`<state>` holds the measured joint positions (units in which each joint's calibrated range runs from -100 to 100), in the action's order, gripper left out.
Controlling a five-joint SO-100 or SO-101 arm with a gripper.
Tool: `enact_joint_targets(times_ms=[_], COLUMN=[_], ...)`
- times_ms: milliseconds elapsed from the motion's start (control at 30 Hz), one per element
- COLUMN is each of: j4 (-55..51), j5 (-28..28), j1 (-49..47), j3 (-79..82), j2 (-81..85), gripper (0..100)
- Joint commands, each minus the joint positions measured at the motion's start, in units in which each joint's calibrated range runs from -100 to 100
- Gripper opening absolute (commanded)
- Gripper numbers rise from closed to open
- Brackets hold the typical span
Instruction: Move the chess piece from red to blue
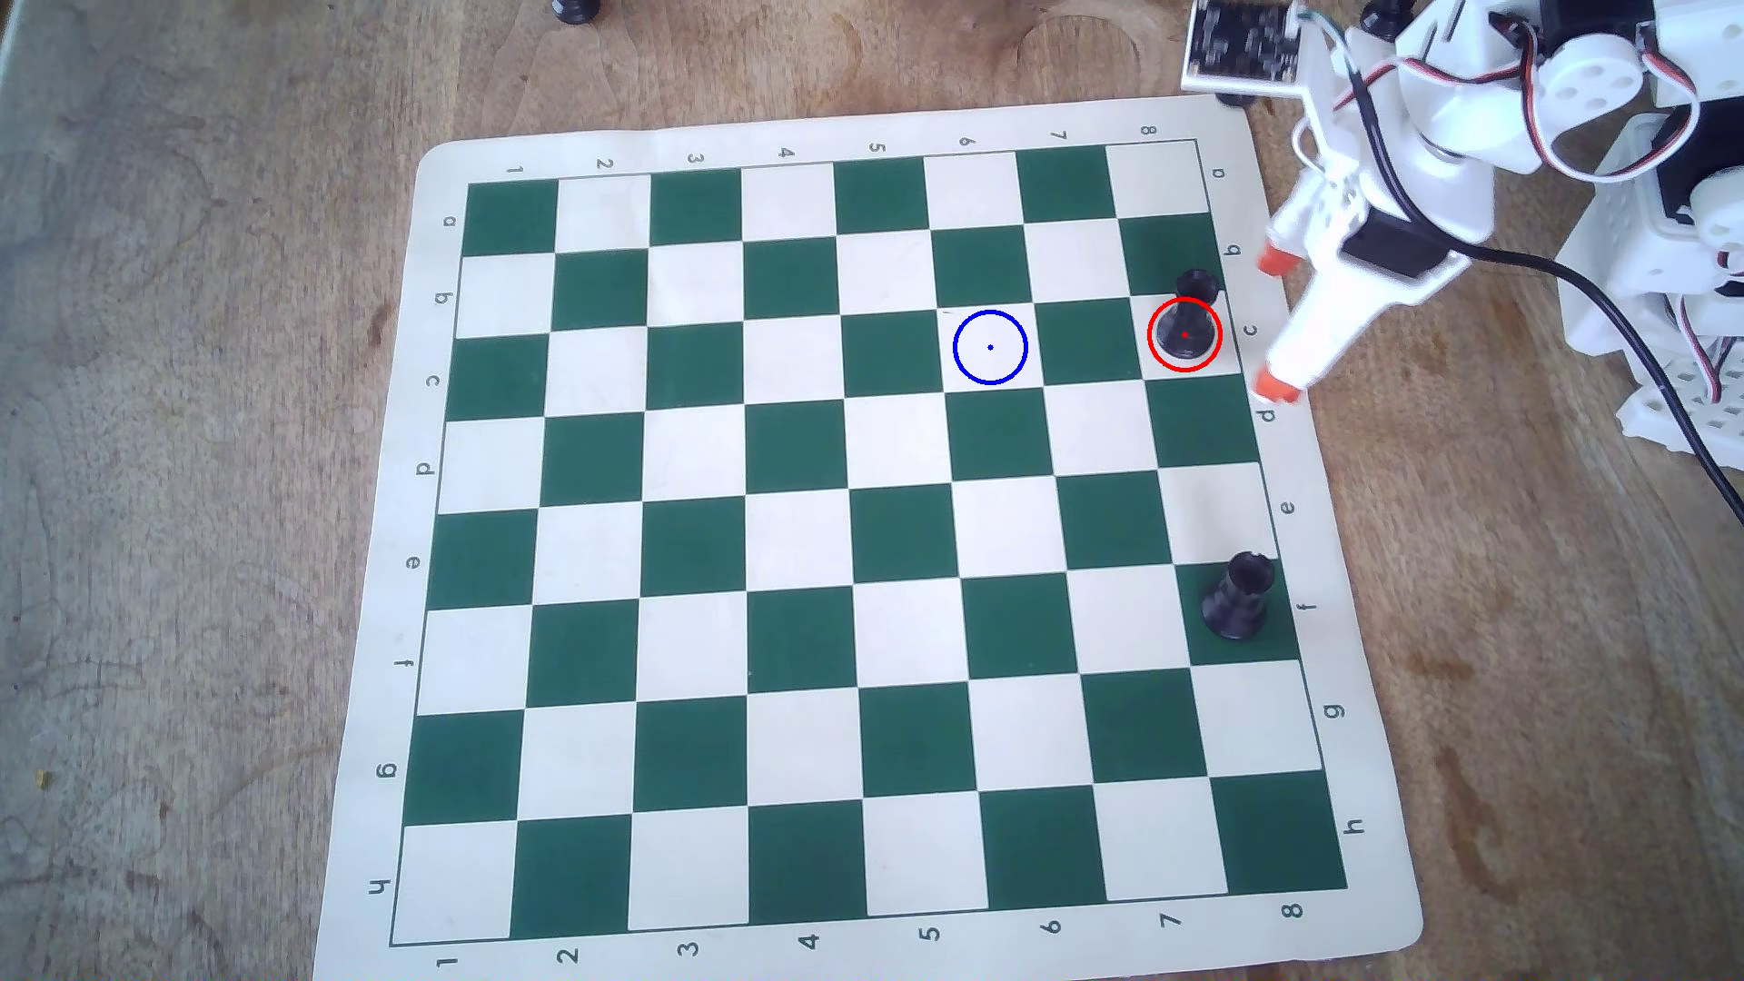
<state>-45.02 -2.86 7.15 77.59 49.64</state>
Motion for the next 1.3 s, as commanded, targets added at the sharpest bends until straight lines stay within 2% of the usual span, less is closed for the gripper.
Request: enact_joint_targets(times_ms=[0,633,967,1267], j4=[6.53,15.37,15.45,14.88], j5=[-0.39,-2.59,-3.52,-3.52], j1=[1.02,-0.54,-0.78,-0.78], j3=[-2.07,-5.24,-6.15,-5.96], j2=[-1.09,-9.58,-9.24,-9.58], gripper=[30,24,16,15])
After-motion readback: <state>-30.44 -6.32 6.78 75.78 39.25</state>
